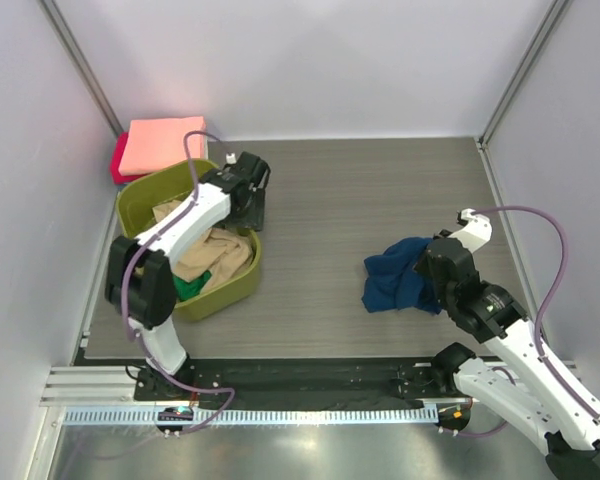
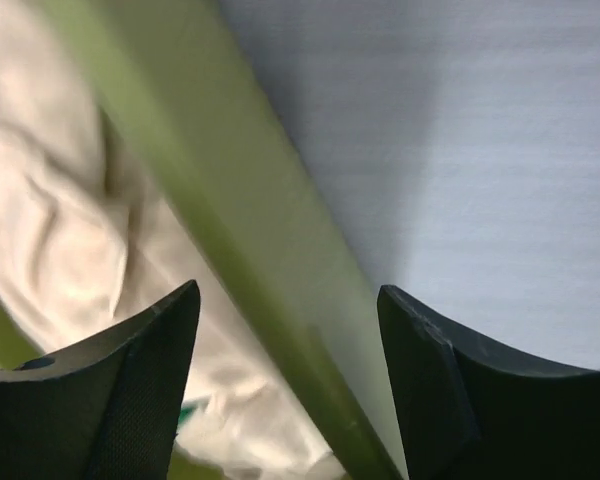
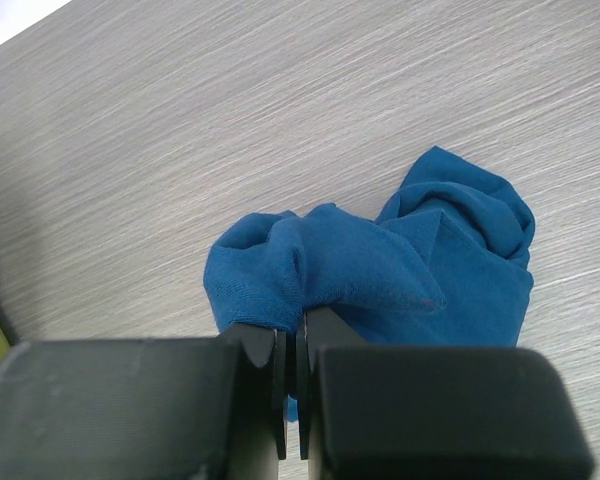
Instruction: Fold and stack the t-shirts
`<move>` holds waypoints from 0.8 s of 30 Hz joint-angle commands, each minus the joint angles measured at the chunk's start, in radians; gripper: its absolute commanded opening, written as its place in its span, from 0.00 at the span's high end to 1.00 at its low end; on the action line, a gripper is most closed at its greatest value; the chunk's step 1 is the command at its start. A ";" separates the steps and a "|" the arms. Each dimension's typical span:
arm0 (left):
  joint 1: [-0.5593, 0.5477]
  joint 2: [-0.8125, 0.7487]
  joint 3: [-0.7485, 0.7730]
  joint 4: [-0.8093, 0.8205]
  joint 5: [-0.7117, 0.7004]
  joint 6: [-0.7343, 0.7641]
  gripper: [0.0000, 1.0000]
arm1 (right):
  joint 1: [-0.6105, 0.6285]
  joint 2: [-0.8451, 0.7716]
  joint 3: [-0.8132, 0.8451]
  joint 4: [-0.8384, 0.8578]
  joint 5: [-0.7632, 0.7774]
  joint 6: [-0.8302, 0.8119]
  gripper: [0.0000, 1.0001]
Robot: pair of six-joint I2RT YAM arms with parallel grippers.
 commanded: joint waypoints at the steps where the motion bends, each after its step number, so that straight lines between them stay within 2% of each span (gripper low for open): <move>1: 0.089 -0.207 -0.129 -0.035 0.024 0.055 0.29 | -0.002 0.016 0.003 0.063 0.008 0.004 0.99; 5: 0.184 -0.389 -0.272 -0.112 0.015 0.116 0.31 | -0.003 0.038 -0.002 0.089 -0.005 0.002 0.99; 7: 0.221 -0.492 -0.311 -0.147 -0.067 0.147 0.32 | -0.003 0.048 -0.007 0.106 -0.020 0.002 0.99; 11: 0.222 -0.594 -0.276 -0.222 -0.176 0.109 0.24 | -0.003 0.076 -0.011 0.127 -0.049 0.012 0.99; 15: 0.221 -0.589 -0.233 -0.269 -0.189 0.104 0.22 | -0.003 0.061 -0.014 0.127 -0.049 0.012 0.99; 18: 0.221 -0.598 -0.210 -0.246 -0.050 0.060 0.30 | -0.003 0.038 -0.023 0.126 -0.052 0.012 0.99; 19: 0.218 -0.610 -0.218 -0.180 0.010 0.045 0.30 | -0.003 0.035 -0.026 0.126 -0.054 0.013 0.99; 21: 0.209 -0.634 -0.272 -0.090 0.241 0.015 0.28 | -0.003 0.032 -0.028 0.126 -0.063 0.013 0.99; 22: 0.199 -0.628 -0.288 -0.009 0.309 0.002 0.24 | -0.003 0.036 -0.027 0.127 -0.066 0.013 0.99; 24: 0.148 -0.568 -0.313 0.034 0.406 -0.018 0.23 | -0.003 0.041 -0.020 0.126 -0.081 0.004 0.99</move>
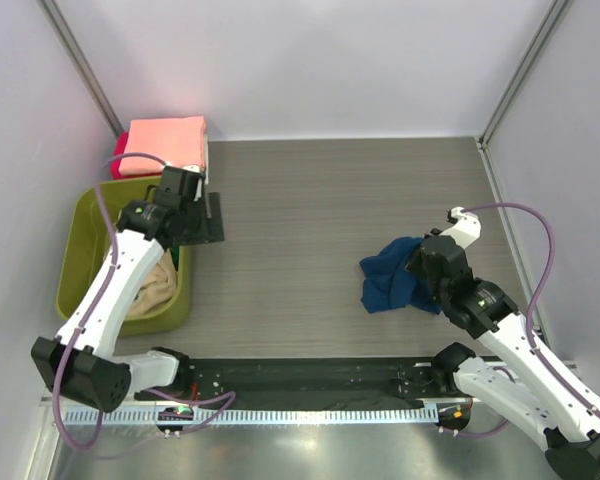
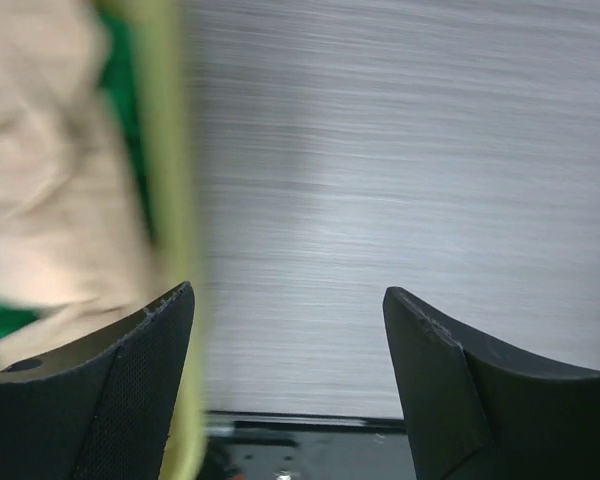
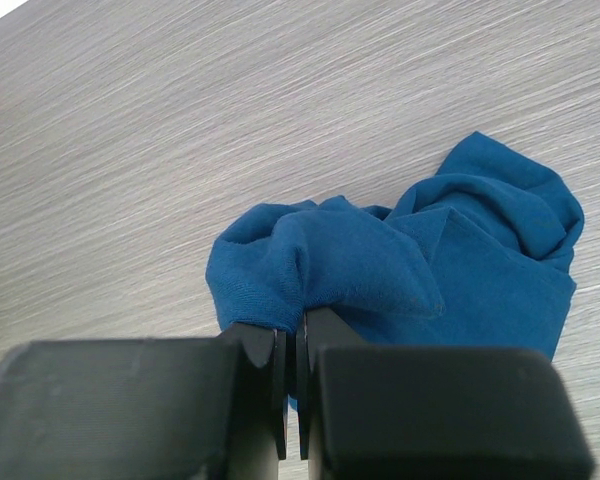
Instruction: Fold and stack the t-shirts
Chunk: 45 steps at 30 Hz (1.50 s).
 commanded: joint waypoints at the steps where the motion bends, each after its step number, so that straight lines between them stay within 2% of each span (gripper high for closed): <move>1: -0.073 0.064 -0.029 0.152 0.248 -0.045 0.22 | -0.003 0.000 0.013 0.056 -0.016 -0.001 0.99; 5: -0.090 0.179 -0.055 0.158 0.139 -0.023 0.20 | -0.002 -0.005 0.028 0.054 -0.019 -0.024 0.99; 7: -0.055 0.204 -0.078 0.142 0.066 -0.010 0.20 | -0.003 0.000 0.037 0.051 -0.035 -0.036 0.99; 12: 0.150 0.138 -0.173 0.165 0.027 0.020 0.18 | -0.003 0.066 0.068 0.054 -0.082 -0.059 0.99; 15: 0.221 0.092 -0.198 0.163 -0.007 0.035 0.17 | -0.003 0.101 0.080 0.060 -0.096 -0.059 0.99; 17: 0.221 0.069 -0.213 0.166 -0.031 0.021 0.16 | -0.003 0.118 0.080 0.071 -0.096 -0.062 0.99; 19: 0.220 0.039 -0.225 0.178 -0.003 0.000 0.16 | -0.003 0.149 0.085 0.080 -0.092 -0.067 0.93; 20: 0.217 0.029 -0.242 0.184 0.034 -0.008 0.16 | -0.003 0.159 0.086 0.080 -0.089 -0.071 0.86; 21: 0.189 0.013 -0.248 0.200 0.044 -0.028 0.16 | -0.003 0.169 0.093 0.080 -0.087 -0.079 0.64; 23: 0.136 0.008 -0.259 0.208 0.044 -0.048 0.16 | -0.006 0.187 0.097 0.077 -0.072 -0.093 0.36; 24: 0.062 0.008 -0.262 0.211 0.038 -0.072 0.16 | -0.005 0.192 0.106 0.055 -0.028 -0.091 0.14; 26: -0.018 0.026 -0.256 0.212 0.027 -0.088 0.16 | -0.025 0.209 0.114 0.031 0.005 -0.094 0.03; 27: -0.079 0.029 -0.254 0.220 0.028 -0.101 0.16 | -0.039 0.213 0.117 0.024 0.000 -0.097 0.03; 30: -0.122 0.029 -0.265 0.247 0.077 -0.124 0.16 | -0.095 0.261 0.119 -0.004 -0.030 -0.087 0.01; 35: -0.187 0.011 -0.377 0.420 0.189 -0.244 0.18 | -0.175 0.311 0.077 -0.027 -0.050 -0.027 0.00; 37: -0.276 0.040 -0.412 0.497 0.194 -0.267 0.18 | -0.210 0.310 0.031 -0.007 -0.076 0.004 0.00; 41: -0.494 0.167 -0.416 0.634 0.195 -0.325 0.19 | -0.316 0.315 -0.047 0.048 -0.212 0.025 0.05; 45: -0.642 0.378 -0.341 0.793 0.231 -0.358 0.19 | -0.400 0.327 -0.093 0.097 -0.273 0.030 0.10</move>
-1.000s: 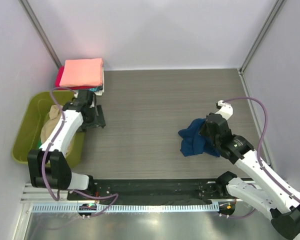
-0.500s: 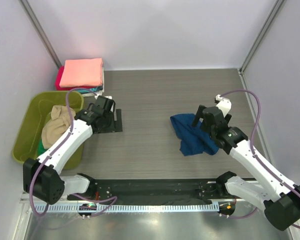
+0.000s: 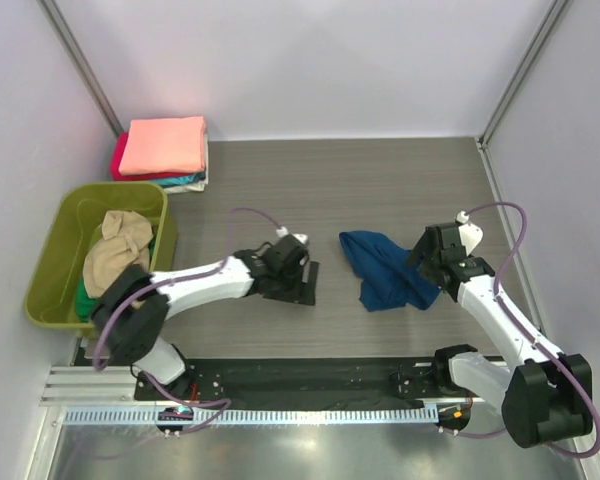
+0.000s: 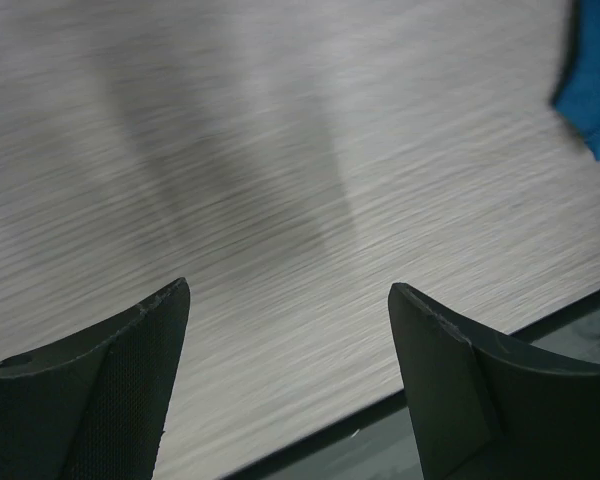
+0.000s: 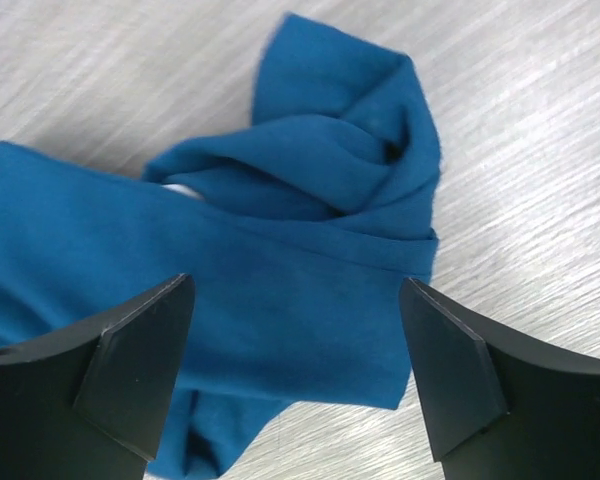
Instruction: Fold and stack the t-shirts
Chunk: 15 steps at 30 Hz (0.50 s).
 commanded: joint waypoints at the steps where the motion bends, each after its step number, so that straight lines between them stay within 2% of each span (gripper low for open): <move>1: -0.103 0.144 0.085 0.211 0.048 -0.063 0.19 | -0.045 -0.002 -0.017 0.075 -0.084 0.031 0.11; 6: -0.189 0.322 0.214 0.353 0.137 -0.107 0.19 | -0.054 -0.011 -0.038 0.089 -0.095 0.029 0.16; 10: -0.234 0.437 0.298 0.392 0.160 -0.115 0.18 | -0.061 -0.011 -0.046 0.093 -0.110 0.028 0.17; 15: -0.251 0.516 0.328 0.409 0.158 -0.152 0.19 | -0.064 -0.015 -0.055 0.099 -0.121 0.026 0.18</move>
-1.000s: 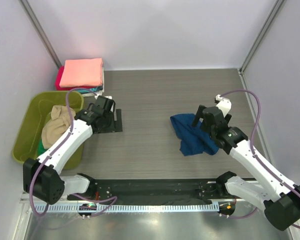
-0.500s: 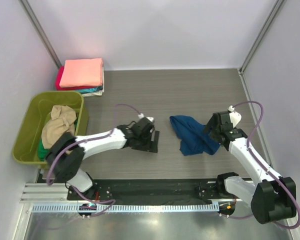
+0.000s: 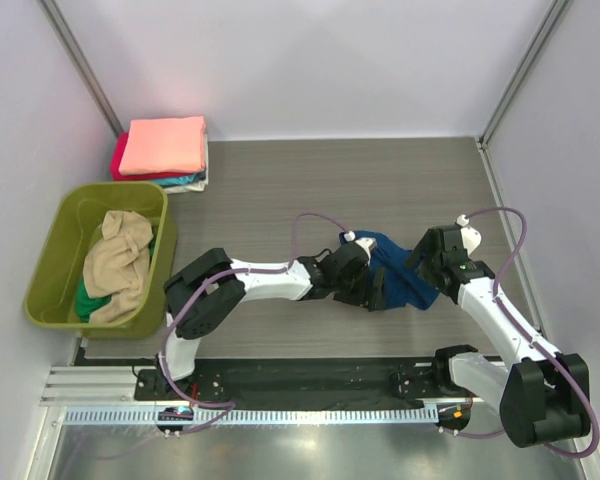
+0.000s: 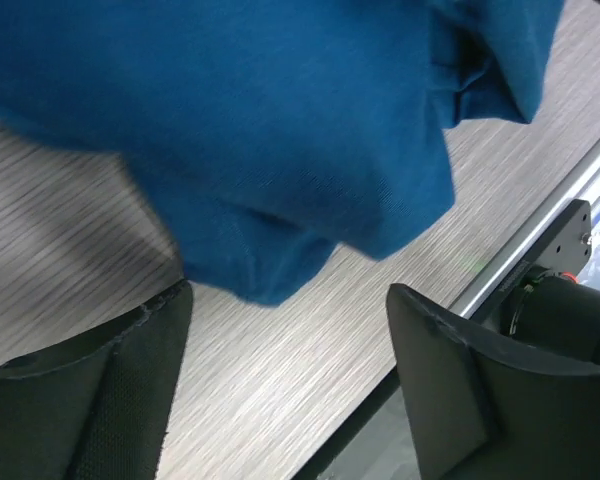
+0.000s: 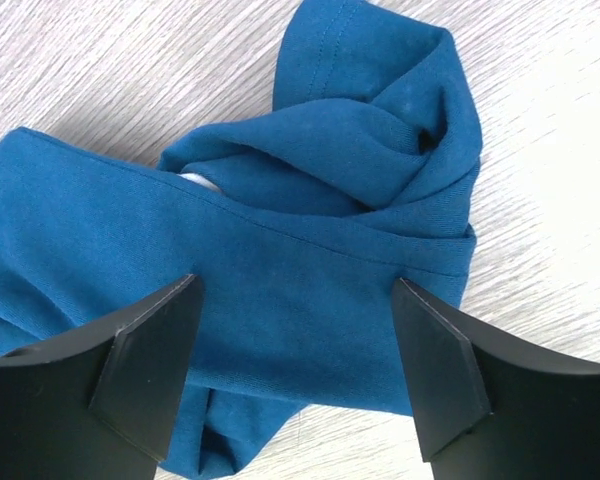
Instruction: Fold and stack the t-shirts
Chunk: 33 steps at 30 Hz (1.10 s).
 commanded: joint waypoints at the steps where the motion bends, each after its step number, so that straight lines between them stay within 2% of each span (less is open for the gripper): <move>1: -0.012 0.054 0.005 0.036 0.017 -0.048 0.22 | -0.007 -0.019 -0.010 0.043 -0.014 0.006 0.19; 2: -0.014 0.077 0.005 0.047 0.023 -0.056 0.31 | -0.009 -0.021 -0.019 0.051 -0.014 0.006 0.21; 4: -0.014 0.103 0.013 0.086 0.033 -0.073 0.41 | -0.009 -0.012 -0.027 0.059 -0.021 0.011 0.28; 5: -0.014 0.128 0.026 0.094 0.041 -0.079 0.59 | -0.009 -0.009 -0.036 0.069 -0.032 0.011 0.31; 6: -0.014 0.134 0.033 0.096 0.040 -0.082 0.68 | -0.009 -0.002 -0.040 0.074 -0.040 0.009 0.35; 7: -0.011 0.137 0.036 0.097 0.038 -0.080 0.80 | -0.009 0.001 -0.046 0.082 -0.044 0.008 0.47; 8: -0.007 0.130 0.022 0.097 0.021 -0.082 1.00 | -0.009 0.002 -0.053 0.088 -0.052 0.006 0.55; 9: -0.001 0.081 0.004 0.094 0.003 -0.082 1.00 | -0.009 0.002 -0.053 0.091 -0.054 0.005 0.63; 10: 0.014 0.042 -0.018 0.090 -0.023 -0.079 1.00 | -0.009 0.002 -0.051 0.091 -0.057 0.002 0.79; 11: 0.026 -0.002 -0.069 0.055 -0.087 -0.073 1.00 | -0.010 0.001 -0.044 0.091 -0.060 0.000 0.85; 13: 0.080 -0.175 -0.126 -0.013 -0.121 -0.060 1.00 | -0.007 -0.002 -0.028 0.091 -0.069 -0.004 0.99; 15: 0.117 -0.375 -0.170 -0.129 -0.221 -0.008 1.00 | -0.009 -0.004 0.010 0.091 -0.083 -0.012 0.99; 16: 0.138 -0.445 -0.162 -0.260 -0.271 0.015 1.00 | -0.010 0.002 0.027 0.088 -0.089 -0.014 0.99; 18: 0.149 -0.553 -0.125 -0.385 -0.412 0.074 1.00 | -0.009 0.014 0.085 0.083 -0.094 -0.024 0.99; 19: 0.167 -0.652 -0.118 -0.483 -0.445 0.093 1.00 | -0.009 0.037 0.126 0.080 -0.094 -0.027 0.99; 23: 0.273 -0.817 -0.110 -0.614 -0.502 0.128 1.00 | -0.010 0.135 0.238 0.075 -0.130 -0.049 0.99; 24: 0.296 -0.837 -0.119 -0.628 -0.511 0.134 1.00 | -0.010 0.155 0.259 0.065 -0.150 -0.067 0.95; 25: 0.339 -0.851 -0.153 -0.633 -0.508 0.145 1.00 | -0.009 0.165 0.271 0.057 -0.191 -0.072 0.84; 26: 0.360 -0.872 -0.168 -0.634 -0.491 0.148 1.00 | -0.003 0.163 0.273 0.056 -0.210 -0.081 0.70; 27: 0.380 -0.877 -0.188 -0.633 -0.474 0.147 1.00 | 0.010 0.153 0.271 0.051 -0.216 -0.092 0.45; 30: 0.410 -0.874 -0.269 -0.593 -0.424 0.139 1.00 | 0.079 0.093 0.240 0.011 -0.186 -0.093 0.22; 32: 0.413 -0.846 -0.308 -0.562 -0.402 0.130 1.00 | 0.141 0.062 0.202 -0.013 -0.158 -0.075 0.16; 33: 0.414 -0.836 -0.314 -0.555 -0.395 0.128 1.00 | 0.216 0.044 0.187 -0.015 -0.150 -0.064 0.15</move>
